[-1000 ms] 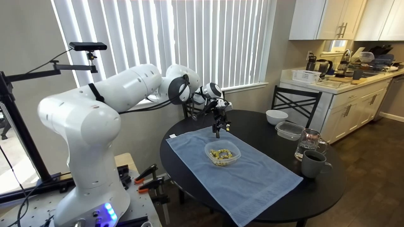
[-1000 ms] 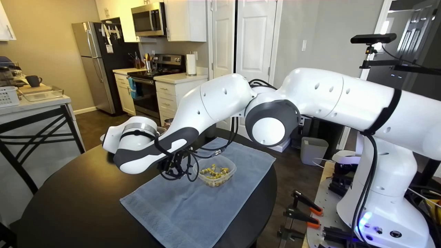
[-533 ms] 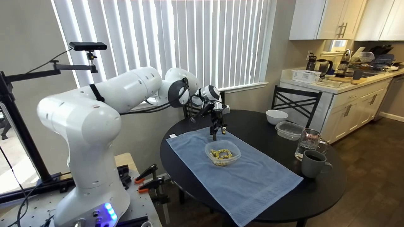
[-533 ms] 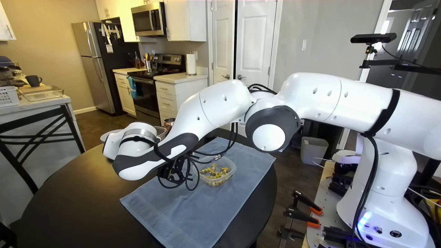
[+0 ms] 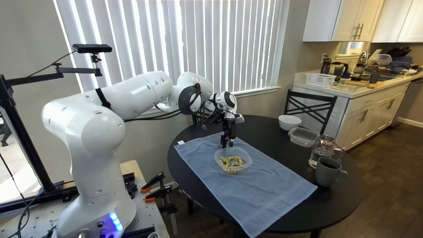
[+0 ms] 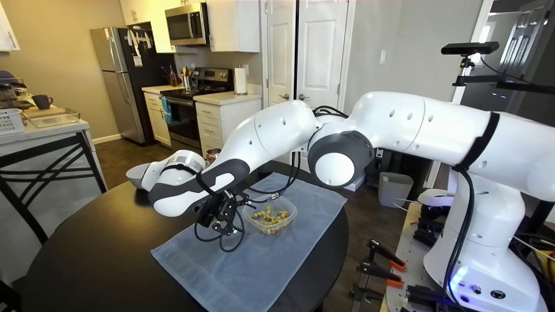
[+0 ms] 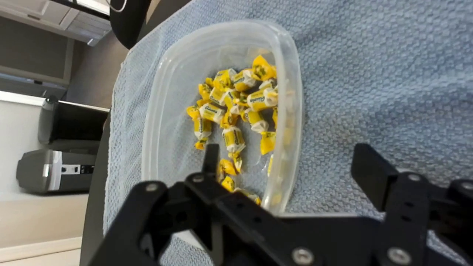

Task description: Pour the contents of the clear bowl onto the table

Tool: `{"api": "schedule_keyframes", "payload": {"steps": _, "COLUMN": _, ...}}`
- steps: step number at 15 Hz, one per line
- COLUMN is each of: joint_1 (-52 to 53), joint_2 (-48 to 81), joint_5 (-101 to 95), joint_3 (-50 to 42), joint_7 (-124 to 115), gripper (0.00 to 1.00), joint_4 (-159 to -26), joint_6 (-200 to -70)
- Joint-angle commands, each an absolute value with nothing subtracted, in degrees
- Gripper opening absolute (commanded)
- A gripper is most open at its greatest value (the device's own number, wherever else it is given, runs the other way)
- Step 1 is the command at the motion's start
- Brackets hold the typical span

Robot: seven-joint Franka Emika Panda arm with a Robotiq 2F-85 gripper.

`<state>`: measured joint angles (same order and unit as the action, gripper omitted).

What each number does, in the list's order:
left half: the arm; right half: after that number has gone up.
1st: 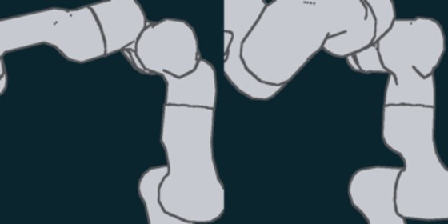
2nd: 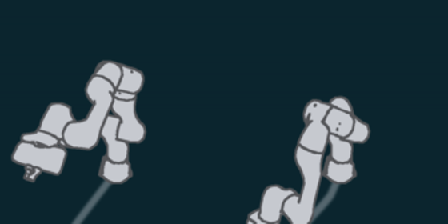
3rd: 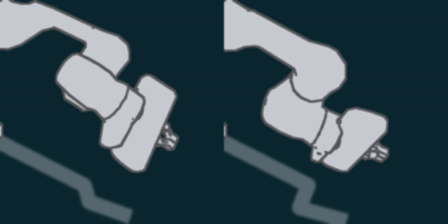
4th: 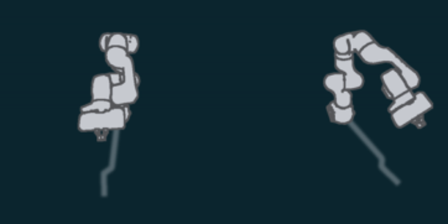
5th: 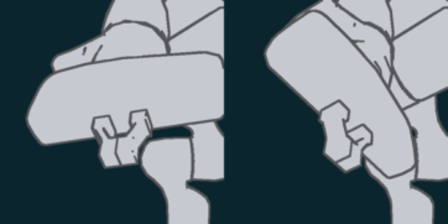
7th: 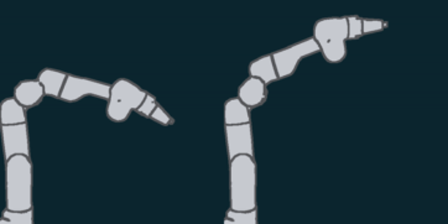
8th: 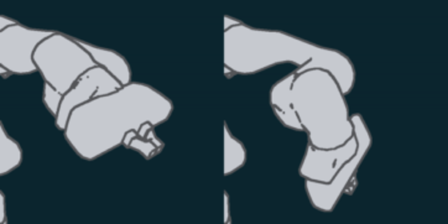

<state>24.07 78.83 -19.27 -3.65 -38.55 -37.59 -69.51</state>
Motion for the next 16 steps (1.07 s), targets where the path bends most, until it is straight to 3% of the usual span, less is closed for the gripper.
{"api": "schedule_keyframes", "payload": {"steps": 1, "joint_1": 23.11, "joint_2": 78.25, "joint_5": -16.60, "joint_3": -2.80, "joint_7": -42.61, "gripper": 0.60, "joint_4": -38.00, "joint_6": -70.80}}
{"api": "schedule_keyframes", "payload": {"steps": 10, "joint_1": 22.37, "joint_2": 78.33, "joint_5": -12.51, "joint_3": -2.15, "joint_7": -45.26, "gripper": 0.04, "joint_4": -39.07, "joint_6": -71.64}}
{"api": "schedule_keyframes", "payload": {"steps": 16, "joint_1": 21.46, "joint_2": 77.35, "joint_5": -12.86, "joint_3": -2.70, "joint_7": -44.11, "gripper": 0.03, "joint_4": -37.26, "joint_6": -71.57}}
